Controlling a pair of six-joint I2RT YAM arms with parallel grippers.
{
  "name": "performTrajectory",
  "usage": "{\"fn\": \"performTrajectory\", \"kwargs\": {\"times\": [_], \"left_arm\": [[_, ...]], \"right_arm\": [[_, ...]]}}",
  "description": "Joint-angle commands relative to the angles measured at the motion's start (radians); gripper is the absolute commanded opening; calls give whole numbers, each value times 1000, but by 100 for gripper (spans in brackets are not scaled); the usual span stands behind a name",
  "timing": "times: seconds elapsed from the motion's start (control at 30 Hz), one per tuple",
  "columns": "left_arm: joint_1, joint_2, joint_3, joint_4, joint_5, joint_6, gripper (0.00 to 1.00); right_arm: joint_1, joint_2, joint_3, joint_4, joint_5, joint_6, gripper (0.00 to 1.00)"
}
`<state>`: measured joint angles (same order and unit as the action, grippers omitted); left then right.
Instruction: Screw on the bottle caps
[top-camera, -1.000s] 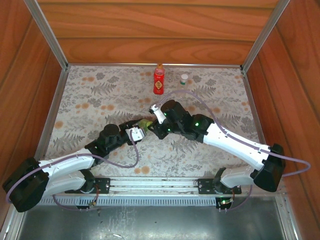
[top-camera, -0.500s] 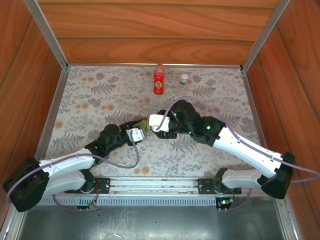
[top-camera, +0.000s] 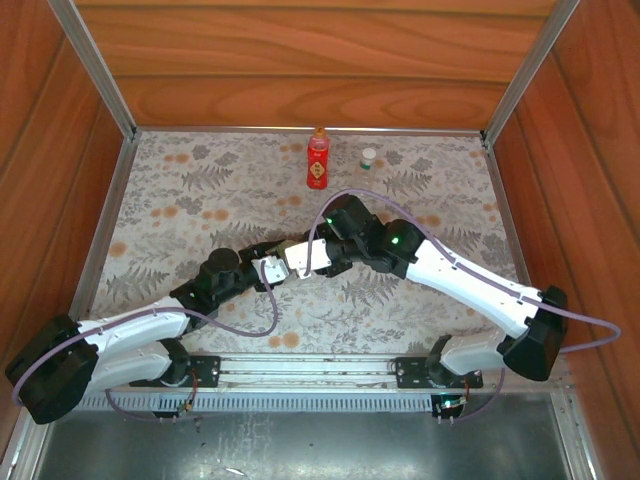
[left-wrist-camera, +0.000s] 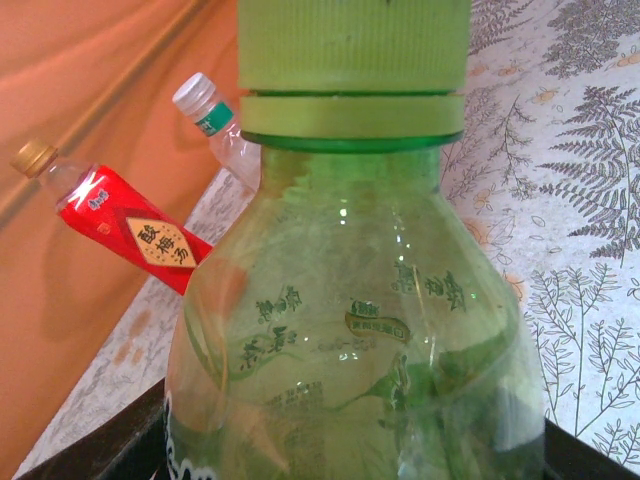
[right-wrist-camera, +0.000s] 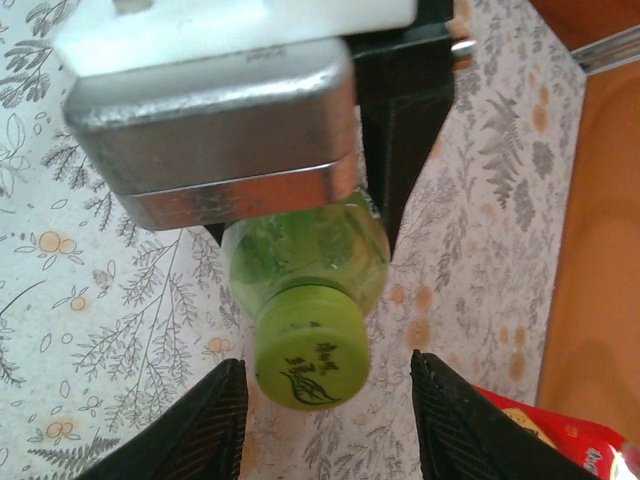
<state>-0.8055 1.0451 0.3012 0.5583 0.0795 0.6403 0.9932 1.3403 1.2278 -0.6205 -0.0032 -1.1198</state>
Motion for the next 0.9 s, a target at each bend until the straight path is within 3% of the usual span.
{"fn": "performTrajectory", "kwargs": {"times": [0.0, 0.3, 0.43, 0.57, 0.87], "left_arm": [[-4, -16, -10, -3, 7, 15, 58], [-4, -20, -11, -3, 5, 15, 58], [-3, -21, -13, -5, 2, 14, 58], [-3, -19, -11, -5, 1, 15, 58], [-3, -13, -10, -7, -7, 16, 58]], "right_arm": [[-5, 16, 14, -24, -15, -41, 47], [-7, 34, 2, 13, -26, 3, 30], [-10, 21, -17, 45, -38, 137, 12], [-16, -15, -47, 114, -42, 434, 0], [-19, -12, -14, 175, 107, 1363, 0]]}}
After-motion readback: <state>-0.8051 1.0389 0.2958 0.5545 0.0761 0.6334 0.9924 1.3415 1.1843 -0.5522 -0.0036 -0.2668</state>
